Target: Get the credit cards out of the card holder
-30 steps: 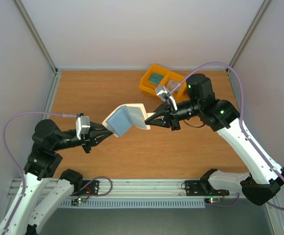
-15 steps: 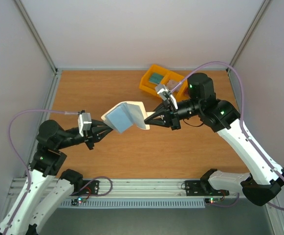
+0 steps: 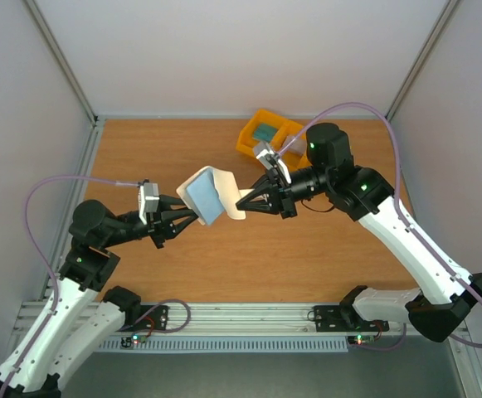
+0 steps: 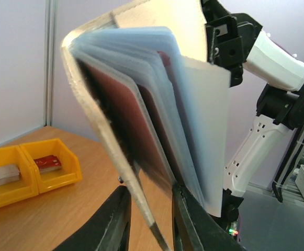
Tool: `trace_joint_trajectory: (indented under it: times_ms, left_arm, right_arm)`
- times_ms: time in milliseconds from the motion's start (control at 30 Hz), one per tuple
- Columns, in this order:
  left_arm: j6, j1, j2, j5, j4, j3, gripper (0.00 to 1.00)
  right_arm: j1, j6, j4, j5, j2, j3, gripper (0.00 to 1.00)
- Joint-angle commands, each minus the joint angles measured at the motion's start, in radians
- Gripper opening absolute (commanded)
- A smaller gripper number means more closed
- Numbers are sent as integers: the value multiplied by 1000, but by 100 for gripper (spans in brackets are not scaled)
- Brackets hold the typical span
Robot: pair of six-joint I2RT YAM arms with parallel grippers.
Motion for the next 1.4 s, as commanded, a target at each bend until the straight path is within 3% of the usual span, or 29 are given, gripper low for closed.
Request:
trace_joint_trajectory:
  times_ms: [0, 200, 367, 533, 733, 1000, 1033, 1100, 1167, 1233, 1300, 1367]
  left_arm:
    - [-36, -17, 6, -10, 96, -6, 22]
    - [-41, -23, 8, -19, 93, 4, 1]
    - [-27, -24, -21, -106, 32, 6, 0]
    - [21, -23, -42, -345, -225, 53, 0]
    - [-70, -23, -37, -332, -339, 66, 1]
    - [-101, -26, 14, -426, -462, 84, 0]
    - [-98, -27, 20, -445, -484, 92, 0]
    - [-57, -31, 28, -475, -536, 107, 0]
    - [-16, -34, 31, -479, -556, 117, 0]
    - [14, -38, 30, -478, -560, 118, 0]
    - [35, -41, 22, -488, -561, 115, 0]
    - [85, -47, 13, -505, -570, 114, 0]
  right_arm:
    - [13, 2, 24, -6, 26, -10, 1]
    - [33, 9, 51, -14, 35, -12, 1]
    - [34, 25, 66, 26, 33, -51, 1]
    - [38, 62, 93, 228, 34, -128, 1]
    - [79, 105, 156, 424, 34, -196, 1]
    - [90, 203, 302, 456, 53, -329, 2]
    - [90, 209, 315, 468, 55, -344, 8]
    - [91, 212, 338, 471, 68, -367, 31]
    - [90, 198, 351, 415, 98, -376, 53]
    - [88, 189, 364, 348, 138, -369, 68]
    - [86, 206, 416, 314, 154, -385, 94]
    - [87, 228, 487, 327, 158, -403, 99]
